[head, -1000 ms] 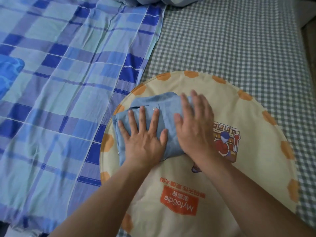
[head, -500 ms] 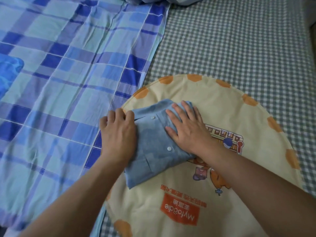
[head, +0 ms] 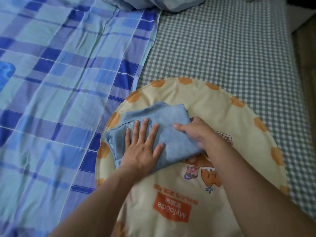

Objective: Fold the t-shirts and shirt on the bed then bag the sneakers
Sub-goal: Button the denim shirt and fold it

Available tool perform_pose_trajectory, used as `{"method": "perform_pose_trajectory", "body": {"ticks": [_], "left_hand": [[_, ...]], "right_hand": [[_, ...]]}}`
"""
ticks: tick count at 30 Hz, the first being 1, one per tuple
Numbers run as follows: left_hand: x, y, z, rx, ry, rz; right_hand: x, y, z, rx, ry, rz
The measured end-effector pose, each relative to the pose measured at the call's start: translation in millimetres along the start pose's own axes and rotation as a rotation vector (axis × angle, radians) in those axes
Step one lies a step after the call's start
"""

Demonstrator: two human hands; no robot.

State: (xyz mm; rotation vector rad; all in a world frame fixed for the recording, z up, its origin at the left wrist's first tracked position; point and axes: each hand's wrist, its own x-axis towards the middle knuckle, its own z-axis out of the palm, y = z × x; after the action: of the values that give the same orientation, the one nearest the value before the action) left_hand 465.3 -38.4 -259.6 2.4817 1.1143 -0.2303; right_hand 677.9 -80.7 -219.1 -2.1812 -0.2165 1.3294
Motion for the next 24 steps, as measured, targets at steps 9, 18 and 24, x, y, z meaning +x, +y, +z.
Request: {"method": "perform_pose_trajectory", "body": {"ticks": [9,18,24], "left_hand": [[-36,114,-140,-1.225,-0.143,-0.106],[-69,68,-175,-1.662,-0.297,-0.297],[-45,-64,-41,-0.981,0.029,-0.58]], "right_hand": [[-152,-38,-103,0.089,0.171,-0.314],[-220,-43,37,-0.834,0.336,-0.603],[-187,42,61,-0.399,0.241,-0.658]]}}
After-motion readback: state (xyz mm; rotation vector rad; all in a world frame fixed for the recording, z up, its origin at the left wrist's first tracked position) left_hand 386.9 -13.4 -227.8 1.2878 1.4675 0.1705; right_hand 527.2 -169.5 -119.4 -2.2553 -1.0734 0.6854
